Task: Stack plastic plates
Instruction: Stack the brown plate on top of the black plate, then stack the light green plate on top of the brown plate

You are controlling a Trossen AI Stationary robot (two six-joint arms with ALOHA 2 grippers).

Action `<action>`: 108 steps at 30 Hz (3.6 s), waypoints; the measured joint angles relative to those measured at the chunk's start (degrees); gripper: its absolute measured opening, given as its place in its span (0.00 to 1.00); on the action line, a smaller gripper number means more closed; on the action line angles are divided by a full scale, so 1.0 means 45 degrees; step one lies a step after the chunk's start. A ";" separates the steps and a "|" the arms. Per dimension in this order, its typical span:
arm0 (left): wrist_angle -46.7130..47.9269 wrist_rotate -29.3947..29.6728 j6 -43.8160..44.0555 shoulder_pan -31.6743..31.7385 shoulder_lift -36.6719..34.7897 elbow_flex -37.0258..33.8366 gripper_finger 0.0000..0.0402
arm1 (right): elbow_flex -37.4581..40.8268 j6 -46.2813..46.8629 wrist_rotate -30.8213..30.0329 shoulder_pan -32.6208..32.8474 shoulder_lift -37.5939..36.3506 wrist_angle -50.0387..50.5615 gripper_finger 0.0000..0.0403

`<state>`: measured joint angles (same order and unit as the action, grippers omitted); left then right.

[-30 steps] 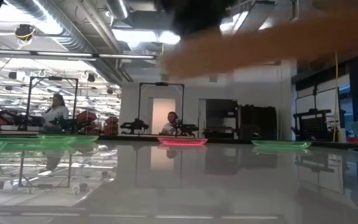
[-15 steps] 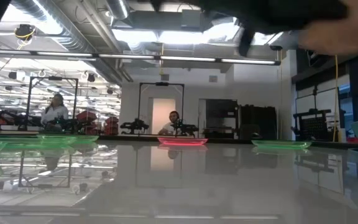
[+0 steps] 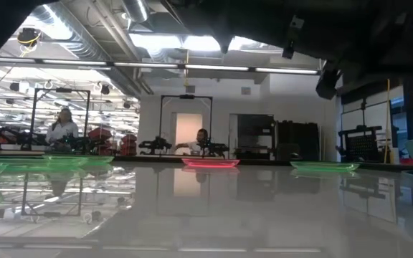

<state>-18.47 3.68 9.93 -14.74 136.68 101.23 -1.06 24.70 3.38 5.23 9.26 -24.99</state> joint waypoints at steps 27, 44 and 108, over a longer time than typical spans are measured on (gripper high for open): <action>1.2021 0.1055 0.1157 -0.0786 -0.5565 -0.0020 0.27 | -0.0001 -0.0109 -0.0079 0.0010 0.0000 0.0367 0.42; 2.1536 0.2384 1.1789 -0.2765 -0.8241 -0.0767 0.27 | -0.0002 0.0145 0.0537 0.0000 0.0000 0.0385 0.42; 1.2538 -0.3060 1.4748 -0.2647 -0.7567 -0.9409 0.13 | -0.0005 -0.0212 0.0145 0.0000 -0.0002 0.0460 0.42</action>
<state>37.95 -10.09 76.30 -26.65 102.63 58.89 -1.08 23.75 4.03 5.23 9.25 -22.92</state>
